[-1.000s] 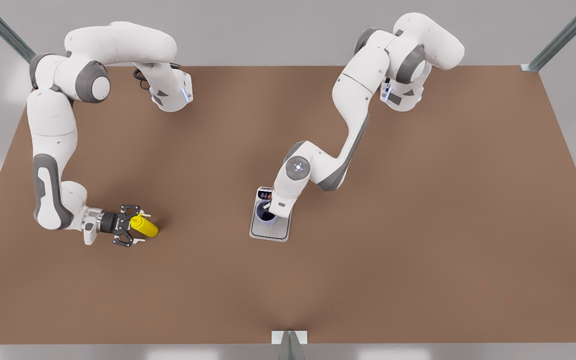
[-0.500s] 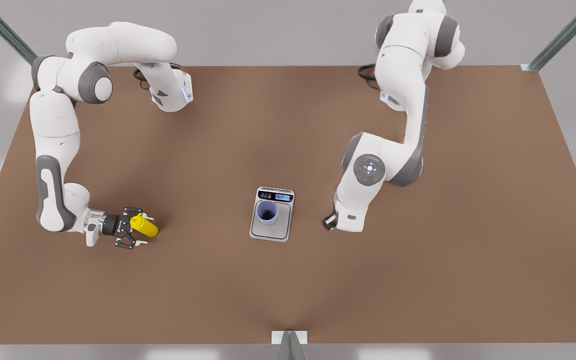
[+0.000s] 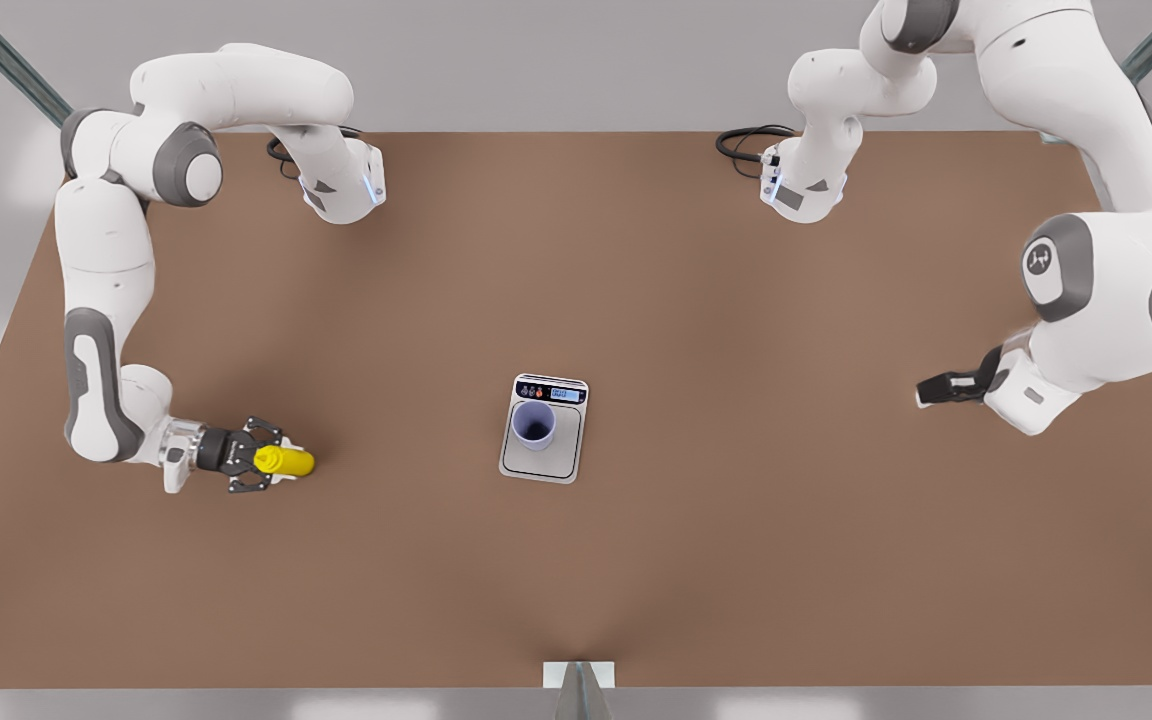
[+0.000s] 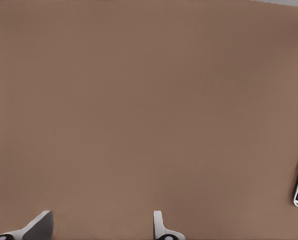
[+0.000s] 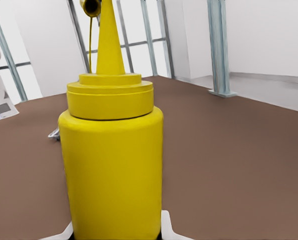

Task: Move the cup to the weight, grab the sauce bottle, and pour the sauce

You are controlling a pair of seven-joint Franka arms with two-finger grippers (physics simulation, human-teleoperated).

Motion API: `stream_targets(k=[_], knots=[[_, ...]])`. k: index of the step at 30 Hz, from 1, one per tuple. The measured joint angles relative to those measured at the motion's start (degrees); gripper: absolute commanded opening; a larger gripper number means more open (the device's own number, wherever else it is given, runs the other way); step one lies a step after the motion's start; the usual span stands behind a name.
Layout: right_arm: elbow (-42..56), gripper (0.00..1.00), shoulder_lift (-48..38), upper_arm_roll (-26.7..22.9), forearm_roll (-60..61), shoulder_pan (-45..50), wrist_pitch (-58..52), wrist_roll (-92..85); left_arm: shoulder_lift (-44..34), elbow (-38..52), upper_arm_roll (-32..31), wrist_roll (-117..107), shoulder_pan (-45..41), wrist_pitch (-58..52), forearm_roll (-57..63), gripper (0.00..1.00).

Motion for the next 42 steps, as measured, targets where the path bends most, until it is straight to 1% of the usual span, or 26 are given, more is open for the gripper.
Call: stream_targets(k=[3, 7, 8, 9, 12, 13, 14, 16, 17, 22, 29, 33, 35, 37, 39, 42], knots=[[0.08, 0.56, -0.49, 0.00, -0.01, 0.04, -0.14, 0.77, 0.03, 0.22, 0.00, -0.43, 0.12, 0.21, 1.16, 1.00], [0.13, 0.57, -6.20, -0.33, -0.63, 1.64, 0.74, 10.71, -0.32, 0.23, -0.09, -0.36, 0.04, -0.05, 1.21, 1.00], [0.51, 0.57, -7.67, -1.52, -1.45, 3.57, 1.11, 13.62, -0.33, 0.23, -0.10, -0.35, 0.03, -0.05, 1.21, 1.00], [1.57, 0.57, -9.09, -2.56, -3.01, 5.32, 2.09, 18.23, -0.08, 0.23, -0.09, -0.44, 0.05, 0.20, 1.20, 1.00], [5.85, 0.57, -11.35, -2.62, -9.78, 8.95, 5.15, 29.65, -0.05, 0.23, -0.17, -0.53, -0.21, 1.11, 1.20, 1.00], [6.15, 0.57, -12.95, -2.51, -12.82, 9.65, 7.42, 33.84, -0.06, 0.23, -0.25, -0.74, -0.16, 1.02, 1.20, 1.00], [5.99, 0.57, -14.08, -2.61, -14.09, 11.92, 9.36, 36.21, 0.02, 0.23, -0.23, -1.00, -0.17, 0.93, 1.20, 1.00], [5.88, 0.57, -17.04, -2.63, -21.00, 16.01, 14.51, 44.96, 0.03, 0.23, -0.20, -2.30, -1.04, 0.83, 1.29, 1.00], [5.89, 0.57, -17.31, -2.64, -22.09, 18.02, 16.65, 47.33, 0.02, 0.23, -0.17, -1.68, -0.86, 0.62, 1.34, 1.00], [5.67, 0.57, -21.14, -2.21, -40.26, 26.64, 24.03, 68.07, 0.54, 0.23, -0.35, -1.27, -1.31, 0.93, 1.33, 1.00], [5.53, 0.57, -22.86, -2.45, -62.94, 38.55, 27.83, 96.02, 0.91, 0.14, -0.28, -0.80, -1.47, -0.14, 1.41, 1.00], [5.54, 0.57, -23.60, -2.46, -79.44, 45.32, 28.38, 113.13, 0.98, 0.14, -0.09, -0.27, -1.36, 0.12, 1.33, 1.00], [5.33, 0.57, -23.89, -2.51, -88.36, 49.37, 27.66, 117.93, 1.37, -0.03, -0.09, -0.46, -1.36, 0.39, 1.31, 1.00], [5.19, 0.57, -24.08, -2.53, -94.99, 52.91, 24.62, 120.93, 1.48, -0.12, -0.09, -0.35, -1.36, 0.39, 1.30, 1.00], [5.27, 0.57, -23.39, -2.45, -103.04, 57.02, 19.52, 125.58, 2.13, -0.12, -0.09, -0.35, -1.36, 0.52, 1.27, 1.00], [5.61, 0.57, -22.70, -2.37, -111.98, 59.61, 11.70, 127.72, 2.14, -0.12, -0.09, -0.35, -1.36, 0.49, 1.23, 1.00]])
